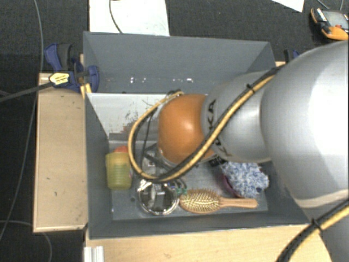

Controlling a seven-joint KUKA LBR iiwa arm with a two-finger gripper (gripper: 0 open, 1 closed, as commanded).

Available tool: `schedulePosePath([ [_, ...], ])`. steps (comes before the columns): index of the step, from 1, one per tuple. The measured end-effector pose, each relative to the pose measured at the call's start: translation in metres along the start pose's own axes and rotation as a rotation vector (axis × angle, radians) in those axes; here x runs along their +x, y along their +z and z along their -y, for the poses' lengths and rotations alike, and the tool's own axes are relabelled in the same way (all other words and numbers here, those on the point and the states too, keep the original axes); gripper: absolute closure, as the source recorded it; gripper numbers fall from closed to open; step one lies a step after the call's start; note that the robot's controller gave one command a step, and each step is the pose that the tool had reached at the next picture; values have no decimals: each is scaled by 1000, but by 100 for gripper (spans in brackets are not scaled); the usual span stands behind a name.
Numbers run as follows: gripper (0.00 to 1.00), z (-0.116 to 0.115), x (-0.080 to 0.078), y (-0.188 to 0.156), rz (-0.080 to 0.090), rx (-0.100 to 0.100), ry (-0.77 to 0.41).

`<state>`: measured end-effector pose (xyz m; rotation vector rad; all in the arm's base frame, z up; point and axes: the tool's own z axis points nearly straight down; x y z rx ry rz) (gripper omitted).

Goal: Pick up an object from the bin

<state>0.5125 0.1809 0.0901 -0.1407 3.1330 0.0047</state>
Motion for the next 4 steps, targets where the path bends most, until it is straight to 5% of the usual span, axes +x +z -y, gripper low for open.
schedulePosePath([
  [1, 0, -10, -2, -74, 18, -2, -132],
  [2, 0, -71, 20, -11, -5, -2, -510],
  [3, 0, 27, 17, 20, 15, 0, -209],
  [4, 100, 2, 17, 20, 0, -4, -326],
])
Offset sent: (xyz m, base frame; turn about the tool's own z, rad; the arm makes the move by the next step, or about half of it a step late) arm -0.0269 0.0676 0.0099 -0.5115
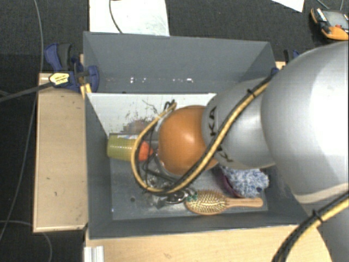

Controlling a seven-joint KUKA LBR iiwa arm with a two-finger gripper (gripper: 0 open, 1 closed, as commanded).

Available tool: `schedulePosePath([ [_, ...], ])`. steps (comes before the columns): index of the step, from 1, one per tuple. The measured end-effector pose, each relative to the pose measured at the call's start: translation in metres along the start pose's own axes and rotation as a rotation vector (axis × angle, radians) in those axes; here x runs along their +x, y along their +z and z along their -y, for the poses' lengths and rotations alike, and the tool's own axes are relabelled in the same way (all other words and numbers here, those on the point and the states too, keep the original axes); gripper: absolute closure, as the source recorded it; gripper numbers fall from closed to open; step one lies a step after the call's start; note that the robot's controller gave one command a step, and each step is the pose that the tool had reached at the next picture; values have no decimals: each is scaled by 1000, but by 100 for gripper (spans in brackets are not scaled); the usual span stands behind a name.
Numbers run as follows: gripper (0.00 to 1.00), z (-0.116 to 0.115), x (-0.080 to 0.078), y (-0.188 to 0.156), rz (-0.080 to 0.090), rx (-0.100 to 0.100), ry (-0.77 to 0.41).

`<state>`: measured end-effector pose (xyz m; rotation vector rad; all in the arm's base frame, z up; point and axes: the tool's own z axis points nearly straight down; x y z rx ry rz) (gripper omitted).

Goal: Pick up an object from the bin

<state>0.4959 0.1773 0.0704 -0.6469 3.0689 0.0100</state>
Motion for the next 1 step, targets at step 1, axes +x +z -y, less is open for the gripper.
schedulePosePath([
  [1, 100, 0, 0, 0, 0, 0, 1],
])
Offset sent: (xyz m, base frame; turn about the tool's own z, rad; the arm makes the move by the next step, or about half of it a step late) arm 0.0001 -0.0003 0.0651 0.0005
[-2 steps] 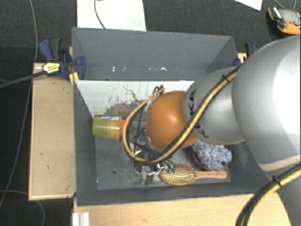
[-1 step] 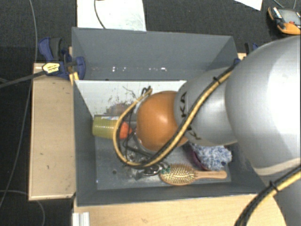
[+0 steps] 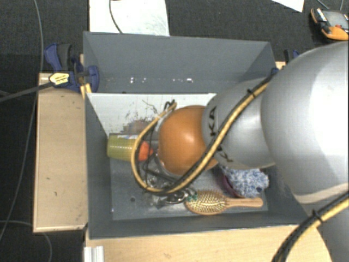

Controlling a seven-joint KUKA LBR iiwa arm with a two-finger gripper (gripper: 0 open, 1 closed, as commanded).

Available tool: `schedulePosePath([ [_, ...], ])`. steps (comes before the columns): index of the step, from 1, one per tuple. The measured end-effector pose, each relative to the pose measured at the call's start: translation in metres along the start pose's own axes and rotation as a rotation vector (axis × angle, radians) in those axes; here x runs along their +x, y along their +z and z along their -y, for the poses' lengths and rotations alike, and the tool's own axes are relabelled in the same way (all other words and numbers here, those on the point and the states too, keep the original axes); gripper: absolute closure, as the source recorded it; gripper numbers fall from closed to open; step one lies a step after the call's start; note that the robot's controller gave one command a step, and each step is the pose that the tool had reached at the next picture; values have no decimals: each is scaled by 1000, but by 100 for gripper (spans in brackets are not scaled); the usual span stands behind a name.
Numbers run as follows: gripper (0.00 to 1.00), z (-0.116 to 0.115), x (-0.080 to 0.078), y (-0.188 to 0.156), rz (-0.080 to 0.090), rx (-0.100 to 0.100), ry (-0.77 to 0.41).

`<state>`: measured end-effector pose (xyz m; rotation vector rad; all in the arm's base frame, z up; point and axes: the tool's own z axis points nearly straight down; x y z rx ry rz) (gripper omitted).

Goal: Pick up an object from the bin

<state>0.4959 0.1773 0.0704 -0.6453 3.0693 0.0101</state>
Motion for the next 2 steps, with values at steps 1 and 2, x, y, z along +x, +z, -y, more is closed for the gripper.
schedulePosePath([
  [1, 100, 0, 2, -25, -9, -1, 3],
  [2, 100, 0, 0, -55, -1, 1, 3],
])
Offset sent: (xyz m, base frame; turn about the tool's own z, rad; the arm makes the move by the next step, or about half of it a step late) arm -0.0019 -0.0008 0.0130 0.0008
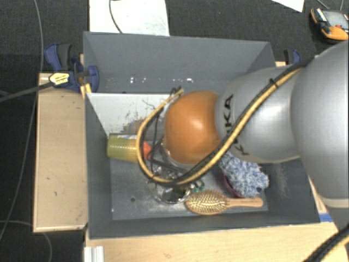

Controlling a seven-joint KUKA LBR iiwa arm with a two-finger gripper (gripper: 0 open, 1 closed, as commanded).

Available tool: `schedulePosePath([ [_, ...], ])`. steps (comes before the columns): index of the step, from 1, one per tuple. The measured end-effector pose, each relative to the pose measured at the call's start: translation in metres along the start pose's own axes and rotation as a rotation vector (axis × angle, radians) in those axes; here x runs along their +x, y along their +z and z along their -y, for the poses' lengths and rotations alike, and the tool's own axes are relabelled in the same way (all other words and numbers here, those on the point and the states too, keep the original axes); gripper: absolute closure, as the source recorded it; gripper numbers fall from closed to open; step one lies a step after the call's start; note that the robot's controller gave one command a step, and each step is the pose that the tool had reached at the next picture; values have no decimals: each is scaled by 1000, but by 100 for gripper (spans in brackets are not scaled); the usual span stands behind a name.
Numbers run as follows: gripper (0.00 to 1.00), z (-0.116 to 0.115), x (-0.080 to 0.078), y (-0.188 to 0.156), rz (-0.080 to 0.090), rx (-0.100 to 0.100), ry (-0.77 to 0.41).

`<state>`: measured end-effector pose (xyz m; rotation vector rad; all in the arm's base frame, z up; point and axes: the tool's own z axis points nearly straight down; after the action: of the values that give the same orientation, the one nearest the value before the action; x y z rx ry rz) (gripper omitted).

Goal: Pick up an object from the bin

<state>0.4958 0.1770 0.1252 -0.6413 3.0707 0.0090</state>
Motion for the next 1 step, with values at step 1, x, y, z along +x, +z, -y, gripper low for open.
schedulePosePath([
  [1, 100, 0, -1, -24, 3, 0, 2],
])
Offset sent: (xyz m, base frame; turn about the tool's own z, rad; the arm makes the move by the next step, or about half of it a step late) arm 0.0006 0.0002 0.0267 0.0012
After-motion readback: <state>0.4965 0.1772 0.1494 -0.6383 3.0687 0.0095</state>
